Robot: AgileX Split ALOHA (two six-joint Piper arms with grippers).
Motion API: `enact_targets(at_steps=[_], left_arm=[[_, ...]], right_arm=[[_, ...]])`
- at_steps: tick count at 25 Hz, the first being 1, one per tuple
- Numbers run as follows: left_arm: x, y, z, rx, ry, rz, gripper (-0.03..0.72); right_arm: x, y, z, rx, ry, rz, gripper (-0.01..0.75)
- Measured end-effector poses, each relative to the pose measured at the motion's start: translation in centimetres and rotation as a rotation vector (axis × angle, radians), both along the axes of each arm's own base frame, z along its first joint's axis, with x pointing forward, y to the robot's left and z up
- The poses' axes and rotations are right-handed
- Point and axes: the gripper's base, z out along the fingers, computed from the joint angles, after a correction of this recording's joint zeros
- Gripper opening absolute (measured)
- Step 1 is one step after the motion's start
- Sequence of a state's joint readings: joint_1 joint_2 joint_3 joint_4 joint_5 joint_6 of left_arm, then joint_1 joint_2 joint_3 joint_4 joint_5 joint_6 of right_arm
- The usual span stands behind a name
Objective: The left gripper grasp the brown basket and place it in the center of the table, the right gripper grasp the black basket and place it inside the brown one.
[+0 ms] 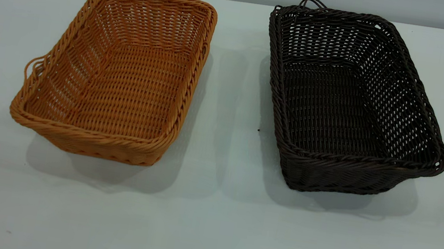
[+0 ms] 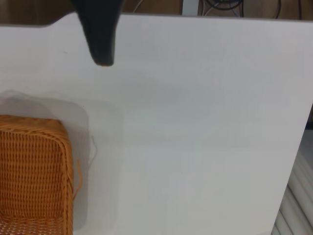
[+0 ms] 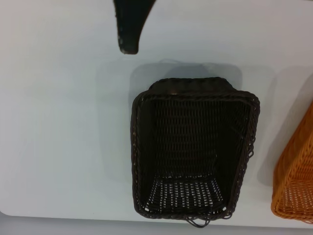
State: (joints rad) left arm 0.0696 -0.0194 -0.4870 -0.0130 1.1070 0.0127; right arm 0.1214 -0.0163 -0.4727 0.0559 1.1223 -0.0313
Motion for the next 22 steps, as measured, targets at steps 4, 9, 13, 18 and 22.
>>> enact_targets(at_steps=[4,9,13,18,22], left_arm=[[0.0,0.0,0.0,0.000,0.000,0.000,0.449],[0.0,0.0,0.0,0.000,0.000,0.000,0.449],[0.0,0.0,0.0,0.000,0.000,0.000,0.449],[0.3,0.0,0.1,-0.001,0.021,0.000,0.449],[2.8,0.2,1.7,-0.005,0.116,-0.003,0.449]], right_arm=[[0.0,0.0,0.0,0.000,0.000,0.000,0.587],[0.0,0.0,0.0,0.001,-0.004,0.000,0.587],[0.0,0.0,0.0,0.001,-0.004,0.000,0.587],[0.8,0.1,0.1,-0.004,0.047,0.000,0.587],[3.1,0.7,1.1,0.021,0.160,0.019,0.590]])
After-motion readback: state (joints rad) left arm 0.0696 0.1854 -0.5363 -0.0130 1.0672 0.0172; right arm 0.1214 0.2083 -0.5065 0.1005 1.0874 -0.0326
